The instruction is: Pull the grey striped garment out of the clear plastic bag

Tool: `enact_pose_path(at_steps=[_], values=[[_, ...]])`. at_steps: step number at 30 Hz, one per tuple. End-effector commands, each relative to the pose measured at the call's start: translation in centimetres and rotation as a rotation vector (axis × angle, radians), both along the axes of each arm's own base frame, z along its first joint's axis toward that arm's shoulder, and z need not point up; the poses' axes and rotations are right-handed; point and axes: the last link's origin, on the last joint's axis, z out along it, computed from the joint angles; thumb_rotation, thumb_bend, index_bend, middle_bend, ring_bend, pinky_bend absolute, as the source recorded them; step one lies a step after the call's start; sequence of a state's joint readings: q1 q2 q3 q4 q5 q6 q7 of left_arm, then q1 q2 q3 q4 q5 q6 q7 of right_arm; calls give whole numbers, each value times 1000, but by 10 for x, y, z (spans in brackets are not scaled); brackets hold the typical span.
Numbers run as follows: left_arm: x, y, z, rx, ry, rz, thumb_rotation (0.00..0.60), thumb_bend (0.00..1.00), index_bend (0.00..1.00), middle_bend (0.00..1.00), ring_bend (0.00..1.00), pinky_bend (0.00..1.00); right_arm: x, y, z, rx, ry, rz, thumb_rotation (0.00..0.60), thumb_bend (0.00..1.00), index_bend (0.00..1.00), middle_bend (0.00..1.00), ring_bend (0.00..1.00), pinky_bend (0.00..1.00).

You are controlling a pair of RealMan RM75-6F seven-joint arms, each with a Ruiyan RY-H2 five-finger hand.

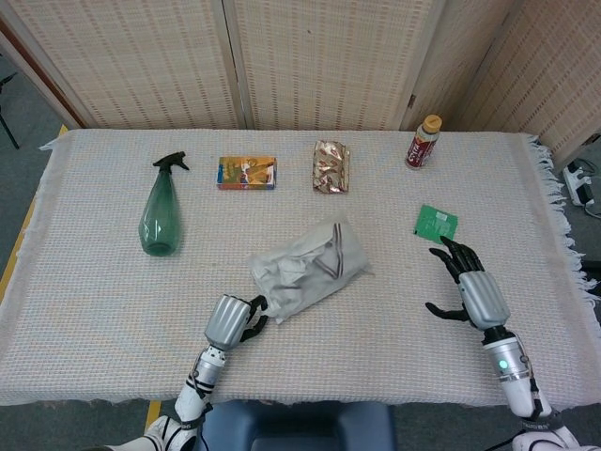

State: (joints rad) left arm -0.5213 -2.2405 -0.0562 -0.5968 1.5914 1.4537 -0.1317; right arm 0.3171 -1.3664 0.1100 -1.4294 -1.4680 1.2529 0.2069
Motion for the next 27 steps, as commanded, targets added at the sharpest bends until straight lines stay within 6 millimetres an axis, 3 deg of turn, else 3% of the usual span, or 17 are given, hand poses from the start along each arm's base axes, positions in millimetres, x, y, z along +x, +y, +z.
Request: enact_pose_path(at_steps=[1, 7, 16, 27], values=[[1, 0, 3, 6, -5, -4, 600, 629, 716, 1000, 1000, 1000, 13, -14, -13, 37, 6, 10, 600, 138, 169, 0, 0, 0], [4, 0, 6, 7, 1, -18, 600, 631, 721, 1000, 1000, 1000, 21, -26, -22, 46, 16, -6, 600, 138, 173, 0, 0, 0], [-2, 2, 20, 26, 12, -23, 600, 630, 727, 1000, 1000, 1000, 31, -52, -56, 87, 13, -39, 600, 159, 263, 0, 0, 0], [-4, 5, 28, 31, 14, -19, 600, 629, 727, 1000, 1000, 1000, 38, -53, -97, 80, -30, -77, 600, 176, 417, 0, 0, 0]])
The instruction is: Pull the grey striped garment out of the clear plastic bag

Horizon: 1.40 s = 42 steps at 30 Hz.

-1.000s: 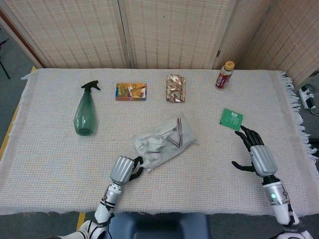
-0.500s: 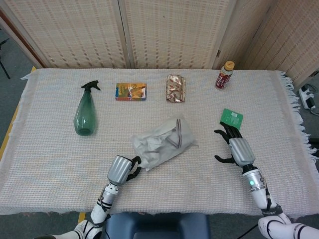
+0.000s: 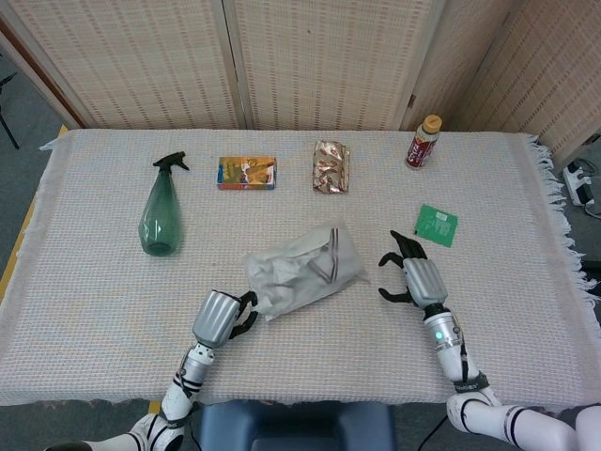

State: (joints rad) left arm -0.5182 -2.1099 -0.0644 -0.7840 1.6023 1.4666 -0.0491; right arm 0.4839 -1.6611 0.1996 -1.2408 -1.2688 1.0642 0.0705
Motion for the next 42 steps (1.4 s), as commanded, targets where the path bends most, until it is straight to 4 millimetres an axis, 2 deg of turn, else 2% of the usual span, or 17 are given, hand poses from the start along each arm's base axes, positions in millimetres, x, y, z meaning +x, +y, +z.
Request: enact_pose_path(at_steps=[1, 13, 32, 36, 42], values=[[-1, 1, 1, 2, 0, 2, 600, 630, 727, 1000, 1000, 1000, -1, 2, -10, -8, -10, -14, 600, 176, 422, 0, 0, 0], [-1, 3, 2, -8, -1, 4, 600, 634, 727, 1000, 1000, 1000, 0, 2, -38, -99, -90, -43, 600, 181, 530, 0, 0, 0], [-3, 8, 3, -6, 4, 9, 600, 634, 727, 1000, 1000, 1000, 15, -13, -66, -111, -136, -54, 600, 186, 540, 0, 0, 0], [-3, 10, 5, -2, 3, 9, 600, 634, 727, 1000, 1000, 1000, 17, -14, -69, -110, -145, -55, 600, 227, 551, 0, 0, 0], [-5, 12, 6, 0, 7, 13, 600, 636, 727, 1000, 1000, 1000, 18, -16, -72, -111, -150, -56, 600, 401, 595, 0, 0, 0]])
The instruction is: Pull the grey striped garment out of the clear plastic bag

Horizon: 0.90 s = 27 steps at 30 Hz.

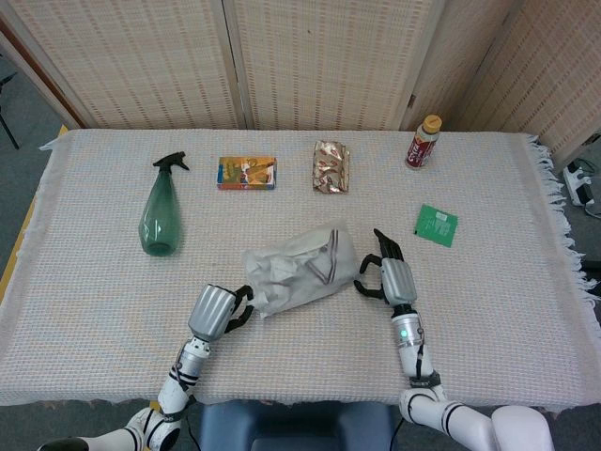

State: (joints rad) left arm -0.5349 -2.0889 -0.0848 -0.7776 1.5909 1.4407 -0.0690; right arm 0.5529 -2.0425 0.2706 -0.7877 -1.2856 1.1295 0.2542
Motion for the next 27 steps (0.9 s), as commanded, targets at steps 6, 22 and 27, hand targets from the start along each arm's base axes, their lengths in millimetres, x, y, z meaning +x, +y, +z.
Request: enact_pose_path(at_steps=[6, 22, 27], values=[[-1, 3, 1, 4, 2, 3, 600, 641, 728, 1000, 1000, 1000, -1, -3, -2, 0, 4, -8, 600, 501, 632, 10, 0, 0], [-27, 18, 28, 81, 41, 23, 600, 653, 735, 1000, 1000, 1000, -26, -11, 38, -61, 18, -47, 600, 529, 655, 24, 0, 0], [-40, 20, 40, 112, 62, 35, 600, 654, 738, 1000, 1000, 1000, -36, -15, 55, -85, 21, -70, 600, 530, 656, 24, 0, 0]])
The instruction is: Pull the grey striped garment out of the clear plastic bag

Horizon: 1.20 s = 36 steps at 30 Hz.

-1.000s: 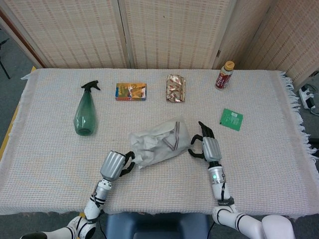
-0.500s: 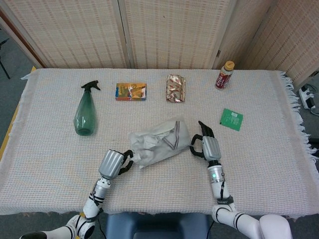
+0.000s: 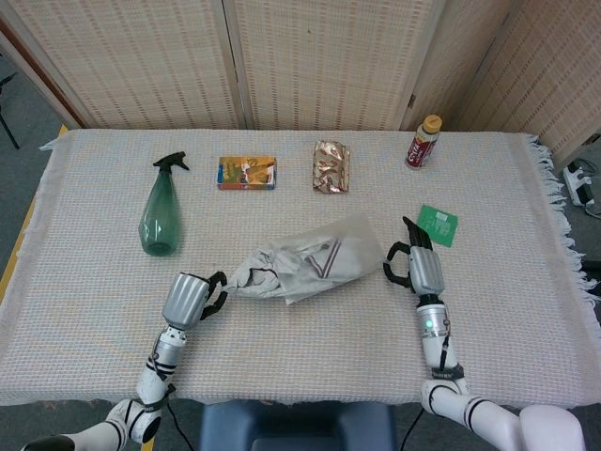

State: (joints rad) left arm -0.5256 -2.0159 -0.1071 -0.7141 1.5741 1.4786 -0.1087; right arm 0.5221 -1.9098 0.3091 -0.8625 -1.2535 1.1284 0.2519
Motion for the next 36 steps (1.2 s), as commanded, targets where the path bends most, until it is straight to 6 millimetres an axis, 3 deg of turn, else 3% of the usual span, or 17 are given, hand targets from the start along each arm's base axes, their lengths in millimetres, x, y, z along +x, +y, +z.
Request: enact_pose_path(at_steps=[1, 14, 21, 24, 25, 26, 29, 30, 32, 34, 36], values=[[-7, 1, 7, 16, 13, 7, 600, 653, 738, 1000, 1000, 1000, -7, -1, 10, -15, 1, -19, 600, 529, 656, 24, 0, 0], [-69, -6, 75, 137, 59, 89, 600, 653, 743, 1000, 1000, 1000, -45, 5, 59, -85, 59, -79, 600, 529, 656, 24, 0, 0], [-81, -21, 91, 135, 58, 106, 600, 647, 743, 1000, 1000, 1000, -55, 17, 66, -72, 80, -90, 600, 528, 649, 30, 0, 0], [-83, -25, 94, 124, 69, 116, 600, 598, 695, 1000, 1000, 1000, -56, 21, 69, -66, 77, -79, 600, 459, 568, 18, 0, 0], [-85, -26, 95, 110, 73, 130, 584, 492, 599, 1000, 1000, 1000, -57, 22, 71, -62, 80, -73, 600, 416, 499, 10, 0, 0], [-86, -28, 96, 88, 75, 154, 529, 377, 482, 1000, 1000, 1000, -58, 25, 74, -56, 92, -65, 600, 357, 383, 2, 0, 0], [-85, -34, 104, 29, 59, 211, 285, 191, 199, 957, 997, 1000, -61, 31, 88, -51, 130, -49, 600, 213, 62, 0, 0, 0], [-83, -36, 108, 16, 55, 226, 241, 177, 165, 921, 990, 1000, -62, 34, 93, -46, 143, -45, 600, 179, 16, 0, 0, 0], [-79, -40, 119, -3, 42, 249, 156, 157, 114, 756, 915, 1000, -62, 41, 106, -34, 182, -38, 600, 129, 0, 0, 0, 0], [-78, -45, 129, -27, 50, 277, 146, 148, 103, 619, 779, 979, -60, 52, 120, -28, 229, -28, 600, 89, 0, 0, 0, 0], [-80, -51, 137, -72, 73, 322, 147, 143, 87, 478, 594, 817, -57, 64, 133, -28, 263, -16, 600, 76, 0, 0, 0, 0]])
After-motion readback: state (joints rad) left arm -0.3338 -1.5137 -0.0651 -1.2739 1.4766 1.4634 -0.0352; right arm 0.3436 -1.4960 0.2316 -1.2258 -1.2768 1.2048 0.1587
